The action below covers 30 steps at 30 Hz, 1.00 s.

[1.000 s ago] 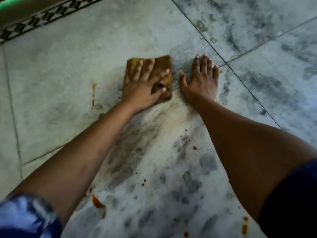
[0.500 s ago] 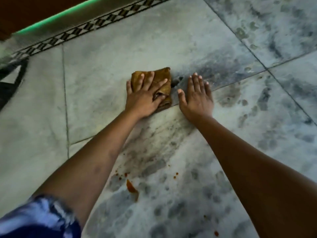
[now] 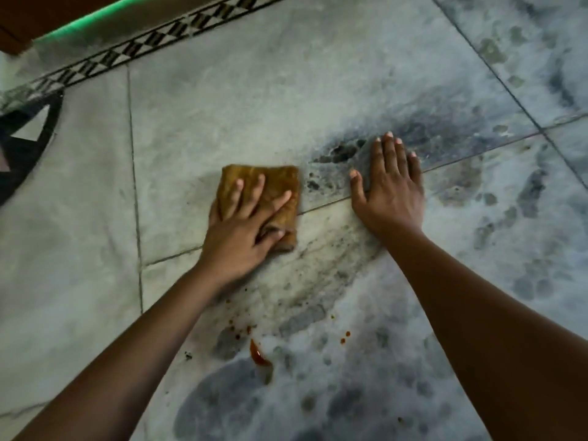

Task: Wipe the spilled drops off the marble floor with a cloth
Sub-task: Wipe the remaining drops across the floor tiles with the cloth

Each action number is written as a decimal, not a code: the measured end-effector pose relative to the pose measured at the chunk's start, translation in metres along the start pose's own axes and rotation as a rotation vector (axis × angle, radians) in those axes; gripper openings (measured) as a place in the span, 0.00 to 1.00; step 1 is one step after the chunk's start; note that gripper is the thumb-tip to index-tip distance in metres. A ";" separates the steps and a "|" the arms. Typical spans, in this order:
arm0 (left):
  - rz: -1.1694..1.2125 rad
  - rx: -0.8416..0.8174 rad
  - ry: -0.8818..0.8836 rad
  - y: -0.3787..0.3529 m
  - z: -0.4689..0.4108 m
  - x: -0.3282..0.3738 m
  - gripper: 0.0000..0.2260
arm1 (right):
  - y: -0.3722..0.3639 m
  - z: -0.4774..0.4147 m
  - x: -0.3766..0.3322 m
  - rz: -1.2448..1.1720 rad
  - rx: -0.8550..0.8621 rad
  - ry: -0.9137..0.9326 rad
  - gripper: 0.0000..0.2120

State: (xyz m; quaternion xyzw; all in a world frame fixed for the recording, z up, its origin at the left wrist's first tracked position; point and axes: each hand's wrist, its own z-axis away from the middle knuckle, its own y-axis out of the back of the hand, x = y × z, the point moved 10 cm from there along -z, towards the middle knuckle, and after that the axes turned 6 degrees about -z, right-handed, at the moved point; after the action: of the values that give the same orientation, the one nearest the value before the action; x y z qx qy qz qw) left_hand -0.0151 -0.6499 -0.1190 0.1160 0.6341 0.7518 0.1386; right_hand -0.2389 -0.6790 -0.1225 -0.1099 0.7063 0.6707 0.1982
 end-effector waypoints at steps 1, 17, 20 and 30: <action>-0.008 -0.004 -0.004 -0.002 0.010 -0.010 0.27 | 0.000 0.000 0.000 -0.005 -0.005 -0.001 0.34; 0.006 0.135 -0.084 0.012 -0.044 0.004 0.29 | -0.003 -0.001 0.001 0.030 -0.047 -0.003 0.35; 0.000 0.132 0.112 0.012 -0.031 -0.070 0.30 | -0.005 -0.001 0.002 0.031 -0.059 -0.006 0.36; 0.017 0.128 0.293 0.035 -0.095 -0.050 0.24 | -0.004 -0.002 0.001 0.055 -0.051 0.000 0.36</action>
State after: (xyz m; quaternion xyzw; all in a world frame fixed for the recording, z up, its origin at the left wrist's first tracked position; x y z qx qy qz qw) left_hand -0.0039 -0.7609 -0.1006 0.0193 0.6930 0.7201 0.0306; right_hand -0.2388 -0.6816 -0.1267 -0.0957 0.6915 0.6938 0.1770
